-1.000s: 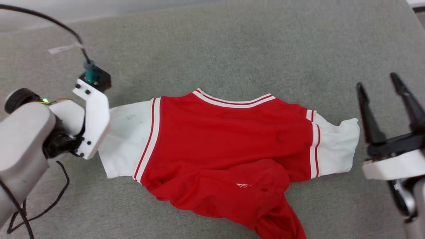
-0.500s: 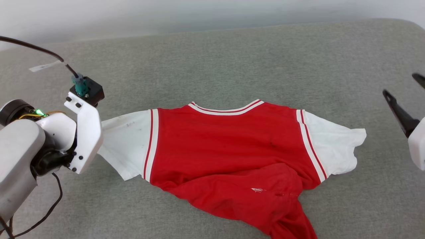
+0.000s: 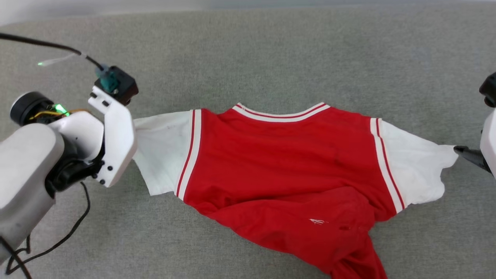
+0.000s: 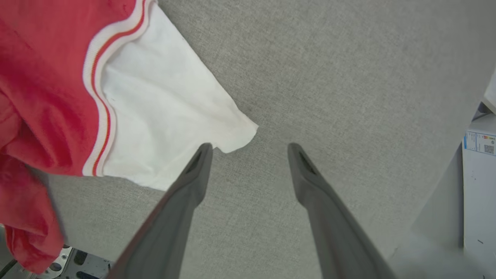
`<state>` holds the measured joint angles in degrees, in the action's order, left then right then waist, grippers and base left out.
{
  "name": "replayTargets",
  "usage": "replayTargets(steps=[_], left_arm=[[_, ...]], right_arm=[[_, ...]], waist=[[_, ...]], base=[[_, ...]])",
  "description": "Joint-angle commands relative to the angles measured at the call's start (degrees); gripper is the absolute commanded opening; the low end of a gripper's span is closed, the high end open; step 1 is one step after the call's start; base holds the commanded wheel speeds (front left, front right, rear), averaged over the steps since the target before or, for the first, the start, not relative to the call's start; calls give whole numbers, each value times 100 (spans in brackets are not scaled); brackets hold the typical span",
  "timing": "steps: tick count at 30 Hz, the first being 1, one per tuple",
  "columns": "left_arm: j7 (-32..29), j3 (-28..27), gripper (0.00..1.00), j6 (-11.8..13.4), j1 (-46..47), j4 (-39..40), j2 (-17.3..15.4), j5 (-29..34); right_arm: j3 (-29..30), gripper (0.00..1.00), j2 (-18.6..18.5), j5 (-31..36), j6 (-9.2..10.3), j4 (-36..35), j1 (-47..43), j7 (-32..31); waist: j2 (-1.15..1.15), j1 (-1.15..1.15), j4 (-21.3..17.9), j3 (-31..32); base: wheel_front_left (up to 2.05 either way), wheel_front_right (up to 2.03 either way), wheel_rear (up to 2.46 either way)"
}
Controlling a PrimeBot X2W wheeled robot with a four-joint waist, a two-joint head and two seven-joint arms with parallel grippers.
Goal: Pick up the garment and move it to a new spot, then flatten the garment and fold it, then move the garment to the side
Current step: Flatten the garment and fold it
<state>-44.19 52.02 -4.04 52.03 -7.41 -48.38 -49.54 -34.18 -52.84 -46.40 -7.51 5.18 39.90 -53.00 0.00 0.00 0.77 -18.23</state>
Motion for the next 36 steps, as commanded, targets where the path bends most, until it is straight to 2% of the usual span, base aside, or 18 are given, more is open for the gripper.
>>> replayTargets(steps=[1, 9, 14, 17, 18, 19, 27, 36], left_arm=[[-6, -2, 0, 5, 89, 19, 31, 53], [53, -6, 0, -51, 379, -8, 221, 137], [144, 13, 0, -90, 426, -99, 294, 140], [211, 14, 0, -114, 399, -151, 288, 129], [234, 23, 0, -125, 378, -176, 281, 128], [262, 33, 0, -134, 359, -197, 282, 128], [621, 3, 0, -196, 378, -239, 269, 166], [1562, -304, 0, -211, 504, 56, 149, 329]], right_arm=[[-53, 100, 90, -79, 4, 116, 132, -80], [-533, 100, 516, -202, 4, 993, 583, -74], [-1270, 100, 665, -297, 1, 1260, 346, 76], [-1499, 100, 751, -481, -7, 1363, 298, 288], [-1564, 47, 758, -483, -7, 1419, 311, 346], [-1601, 0, 759, -466, -6, 1464, 337, 456], [-1328, 0, 650, -705, 4, 1593, 953, 1604], [-1279, 0, 162, -660, 4, 1092, 1197, 2704]], waist=[[0, 0, 76, -151], [0, 0, 210, -571], [0, 0, 251, -660], [0, 0, 227, -652], [0, 0, 213, -628], [0, 0, 202, -602], [0, 0, 124, -164], [0, 0, 45, 411]], base=[[0, 0, 0], [0, 0, 0], [0, 0, 0], [0, 0, 0], [0, 0, 0], [0, 0, 0], [0, 0, 0], [0, 0, 0]])
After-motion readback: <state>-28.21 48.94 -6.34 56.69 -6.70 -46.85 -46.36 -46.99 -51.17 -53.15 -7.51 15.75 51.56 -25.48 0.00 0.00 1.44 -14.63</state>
